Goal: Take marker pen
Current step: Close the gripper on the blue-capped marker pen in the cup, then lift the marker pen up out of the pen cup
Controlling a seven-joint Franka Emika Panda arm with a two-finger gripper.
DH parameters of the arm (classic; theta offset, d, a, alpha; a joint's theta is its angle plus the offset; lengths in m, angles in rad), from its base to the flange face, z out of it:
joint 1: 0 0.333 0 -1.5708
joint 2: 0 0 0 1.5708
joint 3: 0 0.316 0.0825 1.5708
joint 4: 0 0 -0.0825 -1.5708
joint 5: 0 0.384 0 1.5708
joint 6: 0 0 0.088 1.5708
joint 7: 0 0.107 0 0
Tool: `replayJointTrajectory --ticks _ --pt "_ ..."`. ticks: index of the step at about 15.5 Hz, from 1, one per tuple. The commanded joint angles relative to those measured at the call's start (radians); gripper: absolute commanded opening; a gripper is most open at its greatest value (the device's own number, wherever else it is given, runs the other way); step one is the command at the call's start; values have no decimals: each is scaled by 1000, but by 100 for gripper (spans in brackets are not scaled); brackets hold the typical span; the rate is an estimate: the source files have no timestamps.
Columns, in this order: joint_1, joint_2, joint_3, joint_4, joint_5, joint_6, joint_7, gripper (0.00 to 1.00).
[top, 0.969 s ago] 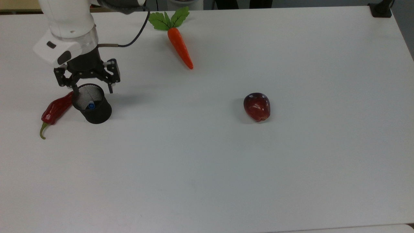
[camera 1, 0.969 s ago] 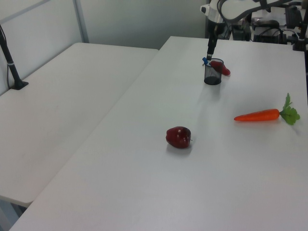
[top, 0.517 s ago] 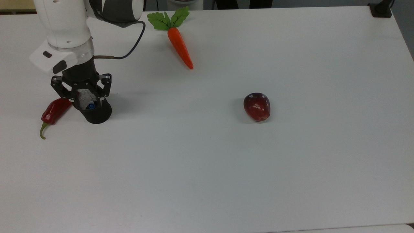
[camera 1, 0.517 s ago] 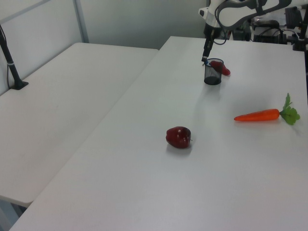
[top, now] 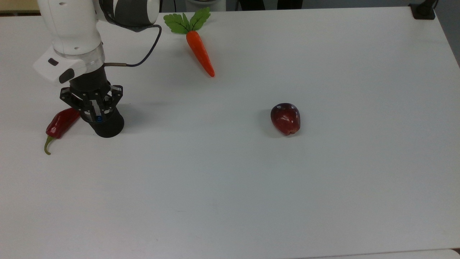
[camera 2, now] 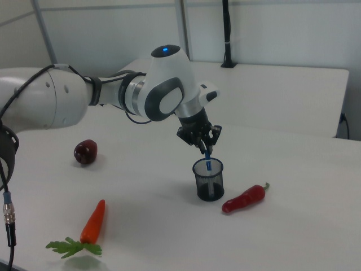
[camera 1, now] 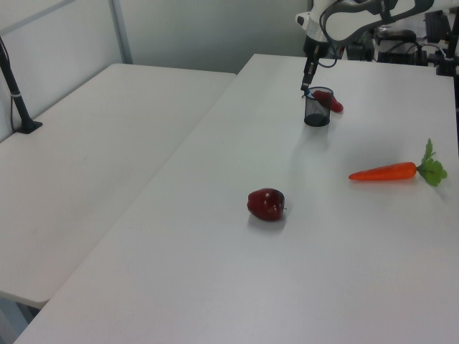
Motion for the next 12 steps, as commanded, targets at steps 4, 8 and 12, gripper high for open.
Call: replayJointTrajectory --ticks 4,8,12 --pt "-4 -7 -2 11 4 9 -17 7" --pt "-12 -28 -2 12 11 3 -15 4" --pt "-22 -82 -2 12 23 -20 -12 4"
